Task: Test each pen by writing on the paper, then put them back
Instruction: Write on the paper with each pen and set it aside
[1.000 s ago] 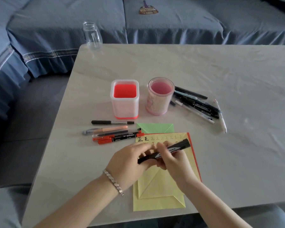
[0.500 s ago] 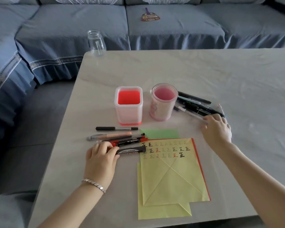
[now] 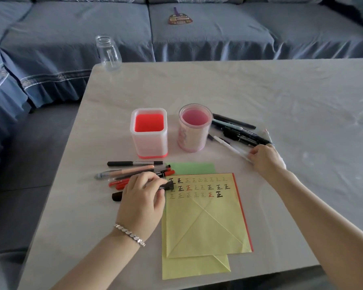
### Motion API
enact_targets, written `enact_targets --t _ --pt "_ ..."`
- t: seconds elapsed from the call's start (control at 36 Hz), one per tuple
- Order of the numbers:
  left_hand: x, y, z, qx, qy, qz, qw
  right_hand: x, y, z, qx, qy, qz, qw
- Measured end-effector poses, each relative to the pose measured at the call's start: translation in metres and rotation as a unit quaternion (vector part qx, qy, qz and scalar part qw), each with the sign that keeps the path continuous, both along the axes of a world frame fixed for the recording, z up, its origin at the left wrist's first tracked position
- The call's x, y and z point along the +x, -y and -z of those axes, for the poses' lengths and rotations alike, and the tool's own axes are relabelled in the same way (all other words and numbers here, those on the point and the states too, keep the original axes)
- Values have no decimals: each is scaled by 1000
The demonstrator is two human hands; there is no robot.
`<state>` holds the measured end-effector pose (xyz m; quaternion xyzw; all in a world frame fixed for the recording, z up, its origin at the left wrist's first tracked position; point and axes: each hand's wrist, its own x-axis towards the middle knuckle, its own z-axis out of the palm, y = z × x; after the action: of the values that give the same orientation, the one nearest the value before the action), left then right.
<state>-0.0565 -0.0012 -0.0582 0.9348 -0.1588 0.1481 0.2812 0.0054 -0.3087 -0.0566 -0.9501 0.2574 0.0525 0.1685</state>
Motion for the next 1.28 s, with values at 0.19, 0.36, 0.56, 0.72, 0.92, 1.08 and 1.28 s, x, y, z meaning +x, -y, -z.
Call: enact_targets --t 0.19,0.36,0.56,0.72,0.92,1.08,1.28 --pt "-1 16 -10 -50 -27 55 997 -30 -8 -4 -54 18 -27 998" --pt "-10 35 -32 -183 -152 63 969 -86 -52 -46 184 190 -93 960" --pt "-13 62 -53 -547 -522 -88 649 -126 -93 -53 374 232 -83 894" --pt "-19 67 -58 -631 -562 -67 530 -139 -106 -53 567 284 -22 773" --pt "-31 77 -54 -506 -573 -22 644 -124 -118 -51 546 305 13 780" --pt "-29 54 -22 -157 -268 69 948 -114 -85 -44 557 319 75 763" --pt "-39 69 11 89 -38 170 981 -101 -60 -23 545 254 122 790"
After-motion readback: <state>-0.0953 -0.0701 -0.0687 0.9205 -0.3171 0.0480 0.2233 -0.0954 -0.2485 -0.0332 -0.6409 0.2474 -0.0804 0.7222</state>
